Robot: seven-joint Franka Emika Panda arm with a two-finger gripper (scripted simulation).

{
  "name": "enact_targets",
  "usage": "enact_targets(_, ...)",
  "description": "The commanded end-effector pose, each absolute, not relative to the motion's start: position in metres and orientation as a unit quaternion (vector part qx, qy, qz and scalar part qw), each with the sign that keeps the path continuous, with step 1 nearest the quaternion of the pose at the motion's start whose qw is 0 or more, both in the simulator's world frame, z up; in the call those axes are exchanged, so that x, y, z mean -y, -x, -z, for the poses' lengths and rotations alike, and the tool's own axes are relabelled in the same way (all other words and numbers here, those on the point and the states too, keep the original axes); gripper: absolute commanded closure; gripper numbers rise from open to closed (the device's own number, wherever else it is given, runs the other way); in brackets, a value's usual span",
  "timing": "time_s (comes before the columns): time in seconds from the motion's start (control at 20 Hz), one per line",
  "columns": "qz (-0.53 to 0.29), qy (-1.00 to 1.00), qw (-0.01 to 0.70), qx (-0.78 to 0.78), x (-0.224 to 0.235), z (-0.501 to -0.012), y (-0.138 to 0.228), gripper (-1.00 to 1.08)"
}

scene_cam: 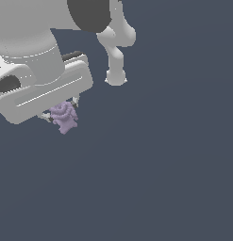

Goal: Pick up the object and move it to a goal position.

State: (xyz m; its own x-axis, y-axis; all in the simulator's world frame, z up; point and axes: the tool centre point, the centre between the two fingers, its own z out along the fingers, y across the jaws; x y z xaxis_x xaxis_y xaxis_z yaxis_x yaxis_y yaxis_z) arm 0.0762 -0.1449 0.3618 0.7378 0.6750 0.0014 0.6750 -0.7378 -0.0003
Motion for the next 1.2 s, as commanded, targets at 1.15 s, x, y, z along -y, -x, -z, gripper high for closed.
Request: enact_targets(1.15,0.0,0.932,0.0,0.362,0.186,-0.416,-0.09,1.08)
